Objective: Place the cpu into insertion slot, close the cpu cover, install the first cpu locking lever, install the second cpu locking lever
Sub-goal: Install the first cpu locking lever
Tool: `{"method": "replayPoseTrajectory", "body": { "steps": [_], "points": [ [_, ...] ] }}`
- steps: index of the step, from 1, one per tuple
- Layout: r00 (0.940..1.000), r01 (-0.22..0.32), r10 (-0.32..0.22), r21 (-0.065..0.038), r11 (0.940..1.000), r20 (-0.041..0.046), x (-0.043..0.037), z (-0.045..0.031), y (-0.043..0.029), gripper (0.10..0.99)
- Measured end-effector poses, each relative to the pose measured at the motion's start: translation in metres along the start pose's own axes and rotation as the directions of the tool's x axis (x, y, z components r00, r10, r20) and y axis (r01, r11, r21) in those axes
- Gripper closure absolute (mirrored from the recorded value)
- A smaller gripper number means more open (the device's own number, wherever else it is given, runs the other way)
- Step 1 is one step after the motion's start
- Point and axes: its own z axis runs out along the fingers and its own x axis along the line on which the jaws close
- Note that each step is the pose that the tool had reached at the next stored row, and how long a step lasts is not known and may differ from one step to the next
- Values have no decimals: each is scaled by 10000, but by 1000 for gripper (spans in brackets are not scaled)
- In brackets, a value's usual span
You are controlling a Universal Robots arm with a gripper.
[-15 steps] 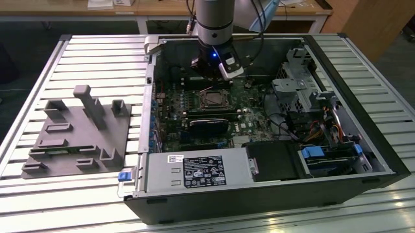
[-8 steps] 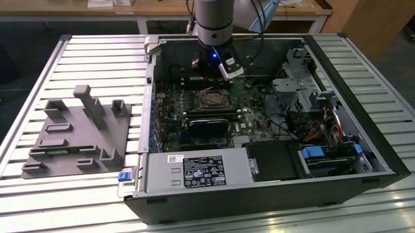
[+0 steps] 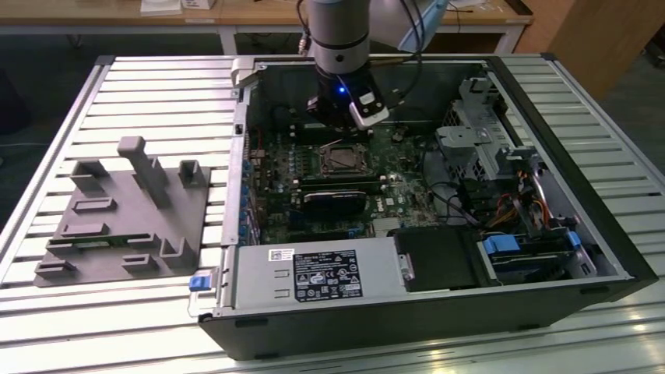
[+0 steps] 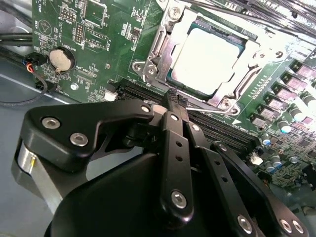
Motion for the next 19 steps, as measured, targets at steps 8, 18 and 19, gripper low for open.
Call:
{"method": "replayPoseTrajectory", "body": {
  "steps": [8,18,19],
  "points": [
    [10000,6,-6,25,10000,54,27,6,19,980],
    [9996,-150,145,195,9997,250,49,35,34,980],
    [9995,-208,203,201,9996,261,51,39,36,980]
  ]
}}
